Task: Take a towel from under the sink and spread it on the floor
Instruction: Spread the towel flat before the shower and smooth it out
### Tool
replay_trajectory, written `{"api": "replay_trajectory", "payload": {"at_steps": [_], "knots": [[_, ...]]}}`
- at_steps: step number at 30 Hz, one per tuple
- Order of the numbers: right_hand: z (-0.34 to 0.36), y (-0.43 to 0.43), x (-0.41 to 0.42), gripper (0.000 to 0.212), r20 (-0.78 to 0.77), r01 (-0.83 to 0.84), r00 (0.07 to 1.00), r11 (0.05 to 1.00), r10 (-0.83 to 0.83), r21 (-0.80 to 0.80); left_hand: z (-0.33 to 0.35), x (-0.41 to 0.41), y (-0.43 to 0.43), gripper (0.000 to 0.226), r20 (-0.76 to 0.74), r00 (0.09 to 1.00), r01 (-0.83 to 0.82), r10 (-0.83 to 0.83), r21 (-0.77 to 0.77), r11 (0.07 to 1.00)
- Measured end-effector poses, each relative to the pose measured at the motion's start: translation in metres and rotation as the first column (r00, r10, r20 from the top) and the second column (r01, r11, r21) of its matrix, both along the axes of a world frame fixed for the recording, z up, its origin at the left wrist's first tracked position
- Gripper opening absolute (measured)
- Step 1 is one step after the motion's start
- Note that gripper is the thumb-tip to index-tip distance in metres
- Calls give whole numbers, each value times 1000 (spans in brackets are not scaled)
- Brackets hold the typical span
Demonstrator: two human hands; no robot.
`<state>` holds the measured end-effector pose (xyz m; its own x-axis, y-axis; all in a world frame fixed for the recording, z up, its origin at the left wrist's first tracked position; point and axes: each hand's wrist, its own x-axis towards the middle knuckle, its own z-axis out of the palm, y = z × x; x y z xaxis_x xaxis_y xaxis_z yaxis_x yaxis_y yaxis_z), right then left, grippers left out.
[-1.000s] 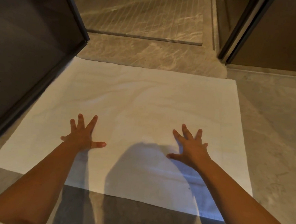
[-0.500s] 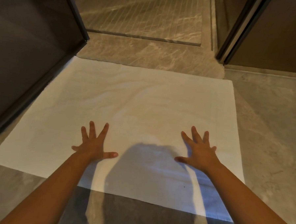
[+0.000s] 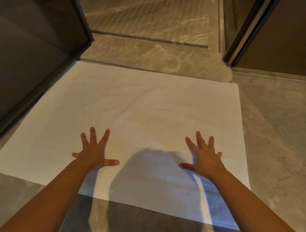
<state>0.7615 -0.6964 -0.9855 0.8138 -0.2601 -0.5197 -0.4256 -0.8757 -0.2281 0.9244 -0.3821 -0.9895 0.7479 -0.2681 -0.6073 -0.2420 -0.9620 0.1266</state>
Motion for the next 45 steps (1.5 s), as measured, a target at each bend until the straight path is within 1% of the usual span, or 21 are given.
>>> {"api": "replay_trajectory", "payload": {"at_steps": [3,6,8,10,11,13,15,17,18,19,21,23,25,27,30,33,35,38,42,43,45], "knots": [[2,0,1,97,-19,-1,1000,1000,1,6,-5,1,3,122,7,1000,-4,4,-20,1000],[16,2,1,98,-83,2,997,1000,-1,8,-3,0,3,121,22,1000,0,1,-31,1000],[37,7,3,97,-128,-10,992,1000,7,-18,7,2,4,116,-5,1000,6,-6,-48,999],[67,18,8,96,-138,-45,990,998,37,-55,28,6,7,106,-12,1000,-11,10,-96,995],[83,24,12,94,-125,-80,990,994,70,-81,40,8,6,100,15,1000,-23,25,-129,991],[111,38,25,88,-78,-174,983,978,166,-116,67,12,7,88,119,992,-22,45,-189,982],[134,47,42,82,-52,-260,966,956,255,-137,94,14,3,78,219,975,70,-23,-209,975],[156,53,60,77,-69,-337,942,928,330,-159,124,17,-1,72,250,960,171,-126,-167,971],[163,54,72,74,-64,-367,930,914,361,-173,136,21,0,70,248,957,189,-152,-131,973],[169,53,88,72,-52,-385,922,902,383,-193,145,29,1,69,261,952,191,-160,-95,977],[182,47,126,69,-5,-355,932,910,362,-214,161,51,2,67,303,942,162,-145,-33,986],[189,44,158,68,56,-332,935,920,350,-208,171,71,2,65,340,935,113,-100,-21,993],[186,46,174,69,100,-367,915,908,391,-200,179,84,-3,65,350,931,108,-100,-3,994],[181,44,183,69,106,-385,908,908,405,-167,187,95,-12,65,355,928,117,-111,3,993],[174,32,195,70,97,-328,937,940,336,-89,203,120,-22,63,414,896,157,-157,36,987],[162,29,218,69,116,-314,941,948,319,-57,209,148,-23,63,466,867,150,-177,93,984],[142,33,234,69,137,-279,949,959,283,-51,197,159,-24,65,435,883,137,-173,114,984],[109,47,253,69,124,-277,952,960,281,-45,169,176,-14,69,324,927,143,-190,162,976],[82,49,265,73,108,-292,947,951,302,-97,145,210,12,72,237,886,317,-398,316,894],[80,45,265,74,111,-288,947,950,302,-122,142,219,18,73,230,874,347,-427,319,882],[75,36,259,76,77,-263,958,952,277,-156,133,237,24,74,252,867,365,-429,264,893]]}}
